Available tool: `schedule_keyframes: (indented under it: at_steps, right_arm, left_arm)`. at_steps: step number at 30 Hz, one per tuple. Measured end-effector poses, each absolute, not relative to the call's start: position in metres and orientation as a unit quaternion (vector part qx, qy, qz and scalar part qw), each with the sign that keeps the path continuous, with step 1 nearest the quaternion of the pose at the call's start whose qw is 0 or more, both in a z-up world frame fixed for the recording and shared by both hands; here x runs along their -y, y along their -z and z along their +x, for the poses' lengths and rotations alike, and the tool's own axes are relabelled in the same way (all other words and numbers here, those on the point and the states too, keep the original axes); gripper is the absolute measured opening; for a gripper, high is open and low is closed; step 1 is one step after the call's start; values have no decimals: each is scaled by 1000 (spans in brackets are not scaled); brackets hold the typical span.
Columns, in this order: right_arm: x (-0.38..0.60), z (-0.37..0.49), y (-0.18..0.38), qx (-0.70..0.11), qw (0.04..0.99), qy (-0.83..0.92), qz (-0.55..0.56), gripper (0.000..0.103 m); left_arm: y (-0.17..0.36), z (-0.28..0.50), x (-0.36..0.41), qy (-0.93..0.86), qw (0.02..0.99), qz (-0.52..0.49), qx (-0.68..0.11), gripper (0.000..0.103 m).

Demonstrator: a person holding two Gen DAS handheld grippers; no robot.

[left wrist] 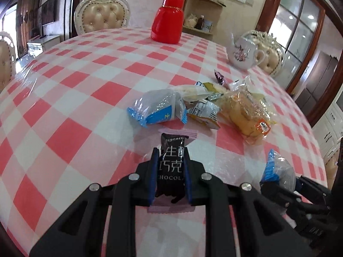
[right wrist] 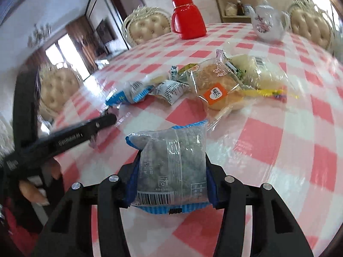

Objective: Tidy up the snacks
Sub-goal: 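Carry the chocolate bar and grey packet over the clear box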

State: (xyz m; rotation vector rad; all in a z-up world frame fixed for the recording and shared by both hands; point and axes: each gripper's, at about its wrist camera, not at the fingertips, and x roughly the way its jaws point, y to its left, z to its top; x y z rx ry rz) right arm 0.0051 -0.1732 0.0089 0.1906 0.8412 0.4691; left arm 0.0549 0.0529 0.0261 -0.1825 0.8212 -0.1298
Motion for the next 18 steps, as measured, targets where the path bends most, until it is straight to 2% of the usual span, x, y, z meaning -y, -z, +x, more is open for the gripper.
schedule_keyframes:
  at_steps: [18]
  right_arm:
    - [161, -51, -11, -386, 871, -257, 162, 50]
  left_arm:
    - [-40, -17, -61, 51, 928, -116, -350, 21]
